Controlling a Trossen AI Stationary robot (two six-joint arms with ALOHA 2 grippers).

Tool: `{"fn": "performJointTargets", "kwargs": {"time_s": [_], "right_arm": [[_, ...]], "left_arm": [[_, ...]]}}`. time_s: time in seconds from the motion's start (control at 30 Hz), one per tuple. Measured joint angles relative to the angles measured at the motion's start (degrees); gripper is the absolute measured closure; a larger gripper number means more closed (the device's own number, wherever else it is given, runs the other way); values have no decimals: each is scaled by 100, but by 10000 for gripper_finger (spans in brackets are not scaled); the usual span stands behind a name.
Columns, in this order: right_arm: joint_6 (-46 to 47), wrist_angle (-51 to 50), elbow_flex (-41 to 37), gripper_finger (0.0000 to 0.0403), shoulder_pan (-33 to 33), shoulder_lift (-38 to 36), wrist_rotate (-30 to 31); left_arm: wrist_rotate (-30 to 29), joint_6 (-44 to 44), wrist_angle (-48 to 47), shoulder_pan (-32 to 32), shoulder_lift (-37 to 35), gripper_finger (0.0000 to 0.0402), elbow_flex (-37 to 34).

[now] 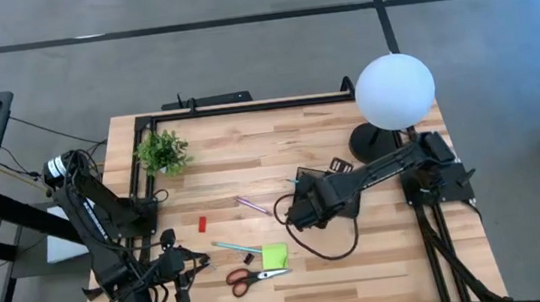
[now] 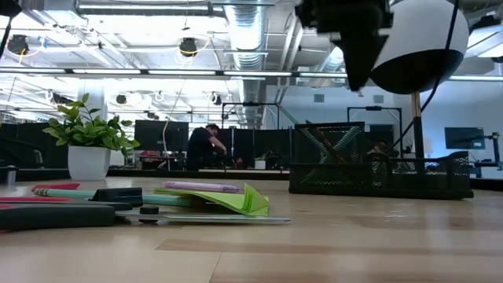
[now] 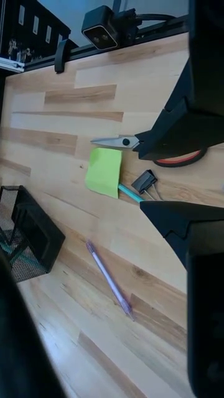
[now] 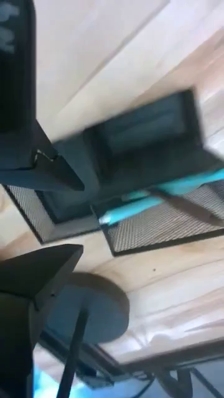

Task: Pick and place office supplies into organizer
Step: Put the purple pen into the desk organizer

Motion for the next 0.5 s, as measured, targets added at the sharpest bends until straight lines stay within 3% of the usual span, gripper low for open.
{"fn": "performJointTargets", "kwargs": {"time_s": [0.1,0.23,0.4,0.5], "right_arm": [[124,19,458,287,239,-2,346],[277,271,1062,308,748,-6,1271],[288,1567,1170,316,1503,17,2558],[260,2360,1178,316,1846,224,2531]], "left_arm": [[-10,-1,0,-2,0,287,0],[-64,-126,0,1,0,287,0],[-11,-181,-2,-2,0,287,0],[21,-227,1,-2,0,287,0]]}}
